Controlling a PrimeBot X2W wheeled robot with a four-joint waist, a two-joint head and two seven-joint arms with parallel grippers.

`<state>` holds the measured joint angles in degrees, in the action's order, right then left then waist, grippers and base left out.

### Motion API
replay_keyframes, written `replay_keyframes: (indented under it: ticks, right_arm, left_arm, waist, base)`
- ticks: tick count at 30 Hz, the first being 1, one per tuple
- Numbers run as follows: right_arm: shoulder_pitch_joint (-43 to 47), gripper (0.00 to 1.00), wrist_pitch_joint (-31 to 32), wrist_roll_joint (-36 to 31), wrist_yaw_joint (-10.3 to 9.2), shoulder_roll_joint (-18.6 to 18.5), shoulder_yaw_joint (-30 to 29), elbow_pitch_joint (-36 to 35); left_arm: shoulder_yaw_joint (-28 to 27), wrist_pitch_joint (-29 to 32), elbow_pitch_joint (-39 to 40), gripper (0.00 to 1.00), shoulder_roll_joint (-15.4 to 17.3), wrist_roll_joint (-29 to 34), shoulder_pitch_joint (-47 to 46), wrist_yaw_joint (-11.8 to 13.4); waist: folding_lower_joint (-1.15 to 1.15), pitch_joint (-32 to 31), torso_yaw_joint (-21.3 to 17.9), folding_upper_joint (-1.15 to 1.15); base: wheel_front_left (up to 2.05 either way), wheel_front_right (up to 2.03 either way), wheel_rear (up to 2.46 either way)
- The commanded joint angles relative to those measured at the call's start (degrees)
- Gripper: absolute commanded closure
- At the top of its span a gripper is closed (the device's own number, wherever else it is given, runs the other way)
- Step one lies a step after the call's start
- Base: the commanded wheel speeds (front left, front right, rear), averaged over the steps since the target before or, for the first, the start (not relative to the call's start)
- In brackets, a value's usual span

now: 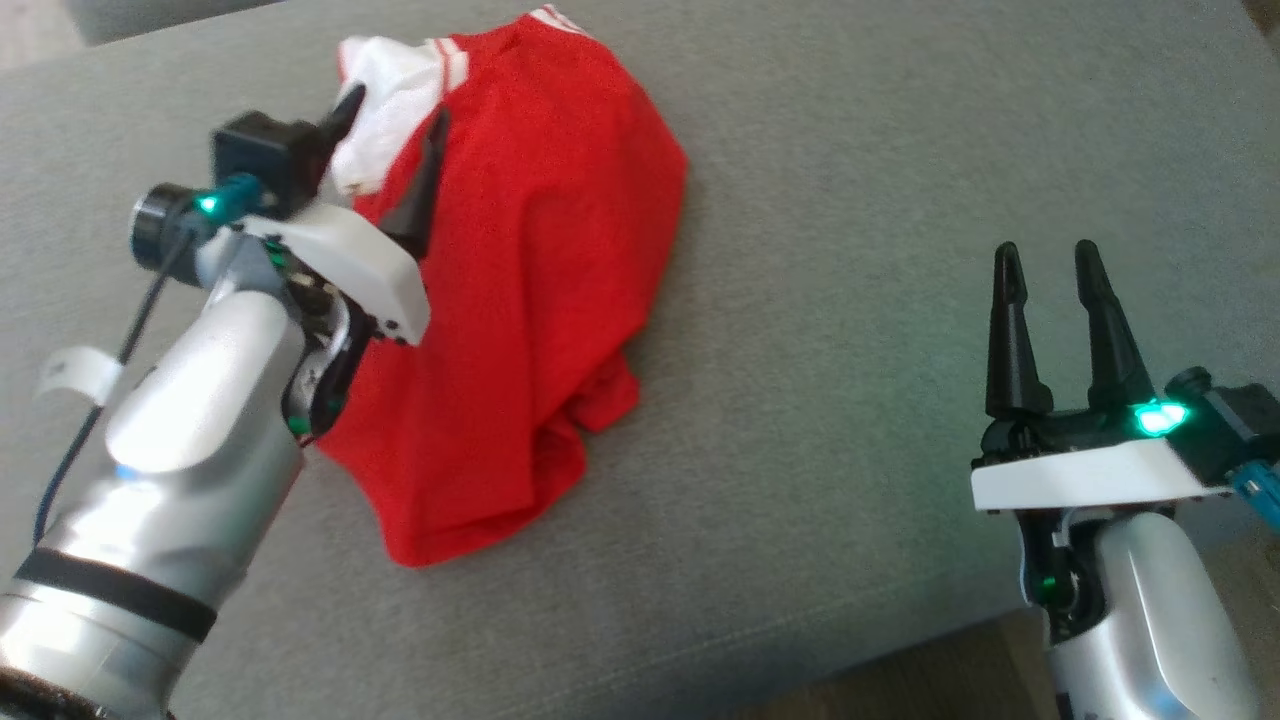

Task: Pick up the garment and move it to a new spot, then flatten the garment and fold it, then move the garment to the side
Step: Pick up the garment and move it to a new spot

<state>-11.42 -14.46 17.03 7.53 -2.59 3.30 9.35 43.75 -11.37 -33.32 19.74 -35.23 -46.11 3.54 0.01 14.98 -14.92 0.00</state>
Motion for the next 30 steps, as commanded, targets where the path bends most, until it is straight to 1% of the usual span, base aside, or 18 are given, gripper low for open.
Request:
replay_keyframes:
  ticks: [1,7,11,14,18,23,26,30]
  right_arm:
    - [-1.16,0.0,-0.53,-0.33,-0.04,-0.29,1.15,-1.86]
    - [-0.01,0.0,-0.53,-2.0,-0.04,-0.29,0.07,-1.2]
    - [0.91,0.0,-0.53,-3.21,-0.04,-0.29,-0.63,-0.49]
    - [1.92,0.0,-0.53,-4.03,-0.04,-0.29,-0.96,-0.01]
    - [3.57,0.0,-0.53,-4.75,-0.04,-0.29,-1.57,0.73]
    - [5.39,0.0,-0.53,-5.19,-0.04,-0.29,-1.78,1.21]
    - [6.03,0.0,-0.53,-5.27,-0.04,-0.29,-1.49,1.37]
    - [6.46,0.0,-0.53,-5.33,-0.04,-0.29,-1.17,1.53]
  left_arm:
    - [-2.87,-0.85,1.19,0.0,1.65,-0.4,-3.4,-0.1]
    - [-7.06,-3.18,2.99,0.0,2.67,-2.11,-0.28,0.96]
    - [-10.15,-3.55,7.09,0.0,3.87,-2.79,5.03,2.67]
    - [-12.47,-3.6,11.63,0.0,3.94,-2.51,10.52,4.3]
    - [-15.04,-3.61,18.09,0.0,2.53,-1.03,19.58,6.51]
    - [-17.58,-3.62,24.11,0.0,-0.49,3.12,29.48,7.68]
    - [-19.71,-3.62,26.5,0.0,-2.85,5.57,34.28,7.5]
    - [-22.73,-3.63,28.05,0.0,-5.69,8.29,38.07,6.27]
  waist:
    - [-0.01,-1.02,1.61,0.0]
    - [-0.01,-4.24,7.5,0.0]
    - [-0.01,-6.56,11.71,0.0]
    - [-0.01,-8.37,14.56,0.0]
    - [-0.01,-10.62,17.71,0.0]
    - [-0.01,-12.59,19.99,0.0]
    - [-0.01,-13.3,20.24,0.0]
    - [-0.01,-13.9,20.2,0.0]
  base:
    - [0.0,0.0,0.0]
    - [0.0,0.0,0.0]
    - [0.0,0.0,0.0]
    - [0.0,0.0,0.0]
    - [0.0,0.0,0.0]
    - [0.0,0.0,0.0]
    - [0.0,0.0,0.0]
    - [0.0,0.0,0.0]
